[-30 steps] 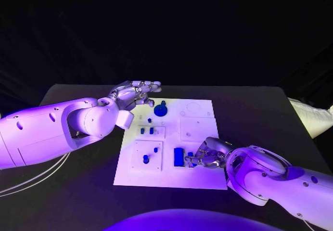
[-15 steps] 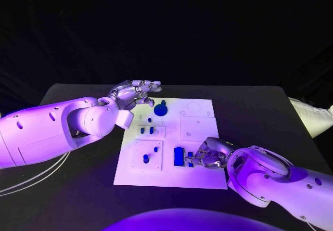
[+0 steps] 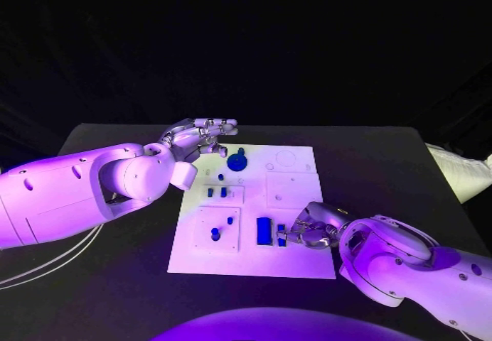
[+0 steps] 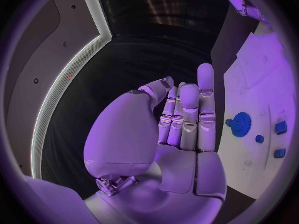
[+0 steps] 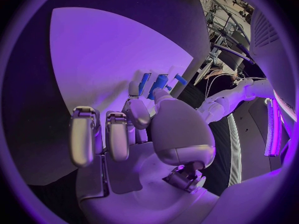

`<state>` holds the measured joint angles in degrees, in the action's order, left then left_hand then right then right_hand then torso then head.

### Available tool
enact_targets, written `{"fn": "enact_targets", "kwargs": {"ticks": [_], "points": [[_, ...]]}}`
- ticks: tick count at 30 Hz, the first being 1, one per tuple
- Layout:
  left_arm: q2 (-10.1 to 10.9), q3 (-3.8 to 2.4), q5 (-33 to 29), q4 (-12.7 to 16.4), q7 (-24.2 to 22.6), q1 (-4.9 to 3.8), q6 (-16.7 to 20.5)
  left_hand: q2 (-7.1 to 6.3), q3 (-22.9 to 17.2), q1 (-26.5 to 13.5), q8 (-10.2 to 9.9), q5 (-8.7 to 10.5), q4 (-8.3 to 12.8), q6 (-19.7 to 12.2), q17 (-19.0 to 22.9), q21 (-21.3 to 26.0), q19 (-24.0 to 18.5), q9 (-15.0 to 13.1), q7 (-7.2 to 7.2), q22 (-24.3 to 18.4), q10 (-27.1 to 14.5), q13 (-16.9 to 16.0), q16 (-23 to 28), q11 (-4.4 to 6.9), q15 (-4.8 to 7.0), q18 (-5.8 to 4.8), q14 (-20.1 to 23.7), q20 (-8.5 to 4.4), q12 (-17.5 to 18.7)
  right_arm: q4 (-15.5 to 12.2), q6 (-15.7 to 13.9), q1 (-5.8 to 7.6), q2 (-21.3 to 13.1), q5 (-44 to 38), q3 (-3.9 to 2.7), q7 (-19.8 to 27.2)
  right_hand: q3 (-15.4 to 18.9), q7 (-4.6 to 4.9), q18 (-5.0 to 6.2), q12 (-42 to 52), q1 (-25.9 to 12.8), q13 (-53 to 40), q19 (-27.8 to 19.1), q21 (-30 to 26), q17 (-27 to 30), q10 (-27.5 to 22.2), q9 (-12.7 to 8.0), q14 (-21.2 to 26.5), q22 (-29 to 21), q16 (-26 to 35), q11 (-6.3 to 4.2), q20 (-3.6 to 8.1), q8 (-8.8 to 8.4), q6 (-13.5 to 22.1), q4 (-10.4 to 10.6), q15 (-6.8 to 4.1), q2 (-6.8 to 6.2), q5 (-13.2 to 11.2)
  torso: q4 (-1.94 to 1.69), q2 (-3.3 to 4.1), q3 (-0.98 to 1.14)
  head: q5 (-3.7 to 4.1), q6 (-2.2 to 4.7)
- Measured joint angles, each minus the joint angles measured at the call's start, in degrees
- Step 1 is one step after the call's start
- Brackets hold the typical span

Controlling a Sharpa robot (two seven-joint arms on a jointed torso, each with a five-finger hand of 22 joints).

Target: Assemble the parts on the task board

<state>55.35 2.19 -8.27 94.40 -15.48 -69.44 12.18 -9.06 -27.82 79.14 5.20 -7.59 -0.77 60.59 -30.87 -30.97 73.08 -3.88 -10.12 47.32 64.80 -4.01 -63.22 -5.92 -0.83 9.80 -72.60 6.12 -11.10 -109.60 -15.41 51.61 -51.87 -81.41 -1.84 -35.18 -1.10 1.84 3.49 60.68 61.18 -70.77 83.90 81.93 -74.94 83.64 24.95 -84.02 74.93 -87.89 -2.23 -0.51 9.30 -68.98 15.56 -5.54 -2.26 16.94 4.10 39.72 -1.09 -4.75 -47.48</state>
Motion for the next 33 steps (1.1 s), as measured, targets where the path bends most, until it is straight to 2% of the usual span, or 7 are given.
{"fn": "enact_targets", "kwargs": {"ticks": [4,10,14,17,19,26,33], "points": [[0.0,0.01,0.0,0.0,0.0,0.00,0.0,0.00,0.0,0.0,0.0,0.00,0.0,0.0,0.0,0.0,0.0,0.0,0.00,0.0,0.0,0.0,0.0,0.00,0.00,0.00,0.0,0.00,0.0,0.0,-0.7,0.00,-0.7,0.1,-0.03,0.4,0.9,0.69,0.00,-3.0,4.5,1.6,0.0,-0.6,0.0,-0.4,-0.1,0.0,-1.4,0.5,0.44,0.00,-1.35,1.4,-1.8,0.00,-0.82,-2.3,-0.01,-0.01,-0.01,0.01,0.11],[-0.1,0.08,0.0,-0.8,-0.1,0.02,0.0,-0.24,0.2,-0.5,0.1,0.00,-0.2,0.0,0.3,0.2,-0.1,0.0,0.00,-0.1,0.0,0.0,0.0,0.00,0.08,0.00,0.3,0.12,-0.4,2.0,-6.2,1.32,-2.3,6.2,-0.10,7.3,1.4,2.99,0.01,-12.1,10.4,7.0,-1.3,-3.5,0.0,-4.4,-2.0,0.2,-5.9,2.9,2.28,-1.21,-4.69,6.4,-4.2,1.25,-1.16,-0.8,0.04,-0.19,-0.04,0.04,0.71],[-0.6,0.11,0.0,-2.1,-0.5,0.09,0.2,-0.63,1.9,-2.1,0.7,0.00,-0.9,0.0,3.2,1.3,-1.2,0.0,0.00,-0.5,0.0,0.0,1.6,0.00,-0.25,0.00,2.2,0.31,-0.9,5.4,-9.1,3.50,-2.8,16.3,-0.13,16.4,0.4,4.32,2.59,-28.0,15.7,17.4,-5.8,-10.2,2.4,-11.0,-3.8,0.0,-16.1,9.5,3.36,-1.90,-5.46,9.7,-6.5,2.11,-0.15,-1.5,0.25,-0.57,-0.11,0.04,1.35],[-1.6,0.14,-0.2,-4.0,-1.1,0.29,0.5,-0.76,3.3,-2.3,0.7,0.29,-1.1,0.3,5.9,3.4,-3.8,0.0,0.33,-1.7,0.0,0.0,4.8,0.01,-0.09,0.01,6.1,0.46,-1.5,9.9,-10.4,5.89,-2.7,28.5,-0.16,26.0,-0.4,5.32,6.00,-37.2,18.5,24.7,-15.3,-25.4,21.7,-15.7,-5.2,5.9,-36.0,27.6,4.34,-2.91,-5.46,11.3,-7.4,3.30,0.14,-3.9,0.47,-1.14,-0.21,0.24,2.05],[-2.3,0.21,-0.4,-5.3,-1.6,0.38,0.9,-0.74,3.6,-2.3,0.7,0.34,-1.1,0.3,8.2,6.2,-7.2,0.0,0.32,-3.2,0.0,0.1,9.3,0.01,-0.28,0.01,9.6,0.75,-1.5,12.7,-10.6,7.04,-2.3,35.6,-0.22,31.1,-0.9,6.11,6.68,-43.9,19.9,31.5,-19.6,-34.3,34.0,-17.6,-6.2,11.3,-43.8,42.0,5.74,-3.98,-5.46,12.2,-7.8,4.49,0.10,-4.9,0.58,-1.61,-0.31,0.41,2.52],[-6.1,0.70,-1.6,-11.6,-3.8,1.00,2.3,0.16,3.0,-1.4,-0.2,0.33,-1.6,0.3,19.2,19.8,-21.3,0.1,0.32,-12.6,-0.2,0.4,33.5,-1.25,-4.12,0.00,16.6,4.20,2.5,24.8,-9.6,9.82,1.9,56.9,-0.36,45.8,-6.2,7.97,6.68,-56.8,24.5,52.2,-26.1,-56.3,51.9,-18.1,-11.2,19.0,-58.7,70.2,8.48,-8.25,-5.63,12.4,-8.3,8.74,-0.51,-6.7,1.04,-3.72,-0.71,0.57,4.98],[-9.8,0.83,-3.3,-18.6,-5.8,2.37,3.7,0.46,3.4,-1.0,-1.3,0.33,-1.7,-0.2,25.3,27.2,-27.0,0.1,-0.20,-21.4,-1.0,0.4,47.3,-2.47,-6.95,0.00,17.2,8.25,7.2,34.0,-7.4,10.34,7.2,67.0,-0.87,53.6,-9.3,8.50,6.68,-57.0,23.5,64.1,-25.2,-67.4,63.0,-19.3,-16.2,20.3,-66.5,81.8,9.63,-10.98,-5.63,12.6,-9.9,11.40,-1.54,-6.8,1.55,-5.33,-0.65,0.50,8.43]]}}
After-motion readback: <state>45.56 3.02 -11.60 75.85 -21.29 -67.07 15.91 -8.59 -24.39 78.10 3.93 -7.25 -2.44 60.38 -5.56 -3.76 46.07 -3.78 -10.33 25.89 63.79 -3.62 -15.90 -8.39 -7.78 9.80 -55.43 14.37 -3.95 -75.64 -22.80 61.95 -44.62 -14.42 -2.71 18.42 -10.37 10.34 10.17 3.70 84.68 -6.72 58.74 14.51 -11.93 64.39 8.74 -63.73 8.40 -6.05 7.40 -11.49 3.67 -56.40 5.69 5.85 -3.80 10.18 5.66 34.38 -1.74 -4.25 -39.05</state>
